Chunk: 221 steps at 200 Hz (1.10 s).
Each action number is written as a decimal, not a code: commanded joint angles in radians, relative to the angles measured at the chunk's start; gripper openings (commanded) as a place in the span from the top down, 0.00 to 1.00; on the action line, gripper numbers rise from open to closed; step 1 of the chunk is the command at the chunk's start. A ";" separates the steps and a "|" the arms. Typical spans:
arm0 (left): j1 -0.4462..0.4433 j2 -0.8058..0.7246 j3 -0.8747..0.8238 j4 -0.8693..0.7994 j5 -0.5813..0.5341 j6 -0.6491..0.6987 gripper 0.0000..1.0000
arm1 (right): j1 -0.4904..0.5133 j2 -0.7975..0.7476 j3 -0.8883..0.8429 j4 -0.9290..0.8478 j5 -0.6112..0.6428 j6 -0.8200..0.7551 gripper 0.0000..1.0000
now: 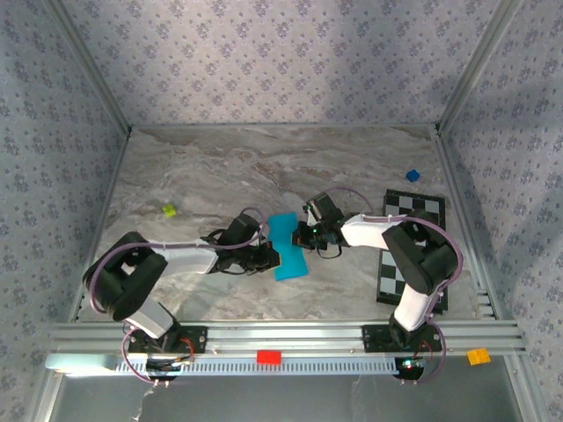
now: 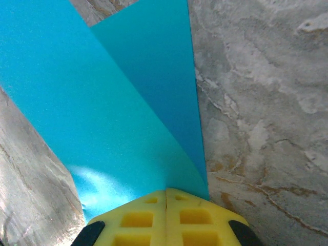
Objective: Fold a paper plane with a square sheet of paper (pick it up from the middle)
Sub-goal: First fold the square sheet of paper in half at the center of the table.
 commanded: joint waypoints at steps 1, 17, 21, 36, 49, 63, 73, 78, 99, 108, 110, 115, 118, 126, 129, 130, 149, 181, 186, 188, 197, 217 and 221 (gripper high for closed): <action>0.002 0.038 -0.046 0.059 0.034 -0.035 0.96 | 0.006 0.082 -0.057 -0.170 0.117 0.004 1.00; -0.001 0.030 -0.095 0.051 0.044 -0.047 0.96 | 0.007 0.079 -0.059 -0.170 0.119 0.003 1.00; -0.002 0.022 -0.108 0.046 0.043 -0.047 0.96 | 0.007 0.079 -0.057 -0.171 0.119 0.002 1.00; -0.013 -0.006 -0.152 0.027 0.037 -0.039 0.96 | 0.007 0.080 -0.058 -0.172 0.120 0.003 1.00; -0.020 -0.030 -0.173 0.001 0.036 -0.019 0.96 | 0.007 0.084 -0.057 -0.172 0.119 0.002 1.00; -0.028 -0.054 -0.174 -0.033 0.037 0.007 0.95 | 0.007 0.088 -0.057 -0.171 0.119 0.004 1.00; -0.037 -0.071 -0.165 -0.063 0.035 0.026 0.95 | 0.008 0.089 -0.055 -0.171 0.119 0.004 1.00; -0.041 -0.079 -0.156 -0.081 0.032 0.035 0.95 | 0.009 0.089 -0.055 -0.170 0.119 0.003 1.00; -0.063 -0.108 -0.114 -0.159 0.007 0.075 0.94 | 0.009 0.088 -0.057 -0.172 0.122 0.004 1.00; -0.073 -0.120 -0.095 -0.184 -0.003 0.086 0.93 | 0.009 0.086 -0.058 -0.173 0.122 0.005 1.00; -0.075 -0.123 -0.092 -0.186 -0.006 0.088 0.93 | 0.008 0.085 -0.058 -0.172 0.122 0.005 1.00; -0.081 -0.129 -0.082 -0.199 -0.011 0.093 0.93 | 0.010 0.087 -0.058 -0.172 0.122 0.005 1.00; -0.083 -0.134 -0.078 -0.205 -0.014 0.095 0.93 | 0.010 0.087 -0.059 -0.170 0.123 0.006 1.00; -0.087 -0.147 -0.066 -0.217 -0.027 0.094 0.93 | 0.010 0.087 -0.059 -0.170 0.123 0.005 1.00; -0.087 -0.152 -0.064 -0.219 -0.031 0.092 0.93 | 0.011 0.087 -0.058 -0.171 0.123 0.005 1.00; -0.087 -0.155 -0.063 -0.220 -0.033 0.091 0.93 | 0.011 0.087 -0.058 -0.171 0.122 0.004 1.00; -0.083 -0.191 -0.049 -0.215 -0.065 0.076 0.93 | 0.012 0.085 -0.058 -0.171 0.122 0.007 1.00; -0.041 -0.161 -0.016 -0.129 -0.071 0.036 0.94 | 0.014 0.082 -0.061 -0.170 0.122 0.008 1.00; -0.033 -0.145 -0.011 -0.106 -0.057 0.032 0.94 | 0.015 0.082 -0.061 -0.169 0.122 0.009 1.00; -0.030 -0.138 -0.008 -0.097 -0.052 0.030 0.94 | 0.015 0.082 -0.062 -0.168 0.122 0.008 1.00; -0.024 -0.104 0.004 -0.068 -0.035 0.024 0.94 | 0.017 0.084 -0.060 -0.168 0.122 0.009 1.00; -0.021 -0.037 0.015 -0.042 -0.004 0.024 0.94 | 0.016 0.088 -0.060 -0.167 0.122 0.010 1.00; -0.021 -0.028 0.010 -0.033 0.002 0.024 0.95 | 0.016 0.088 -0.060 -0.167 0.123 0.009 1.00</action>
